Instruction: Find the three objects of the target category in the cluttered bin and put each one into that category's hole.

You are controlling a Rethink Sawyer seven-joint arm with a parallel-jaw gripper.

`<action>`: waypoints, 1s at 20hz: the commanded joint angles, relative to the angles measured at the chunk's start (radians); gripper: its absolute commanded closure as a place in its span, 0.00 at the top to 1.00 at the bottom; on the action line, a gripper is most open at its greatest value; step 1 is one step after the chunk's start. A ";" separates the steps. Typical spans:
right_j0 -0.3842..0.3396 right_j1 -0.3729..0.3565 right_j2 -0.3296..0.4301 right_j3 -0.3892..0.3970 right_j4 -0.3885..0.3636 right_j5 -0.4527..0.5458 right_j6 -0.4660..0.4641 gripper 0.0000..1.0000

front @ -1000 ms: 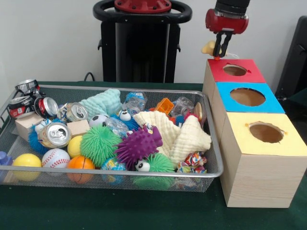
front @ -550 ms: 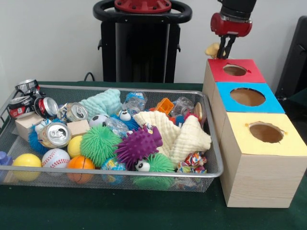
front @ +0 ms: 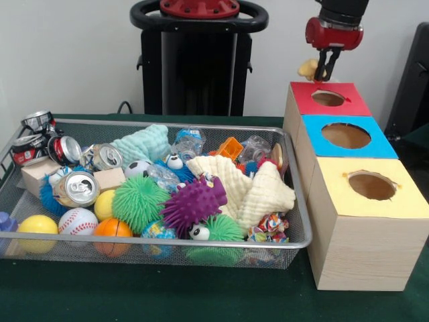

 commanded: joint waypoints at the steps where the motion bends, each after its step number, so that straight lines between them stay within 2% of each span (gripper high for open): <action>1: 0.022 -0.026 0.007 -0.084 0.076 0.100 0.223 0.00; 4: 0.019 -0.053 0.004 -0.081 0.080 0.132 0.205 0.00; 10: -0.011 -0.057 0.010 -0.058 0.075 0.094 0.176 0.00; 17: 0.013 -0.228 -0.022 -0.031 0.079 0.288 0.174 0.00; 20: 0.012 -0.245 -0.020 -0.046 0.082 0.334 0.178 0.00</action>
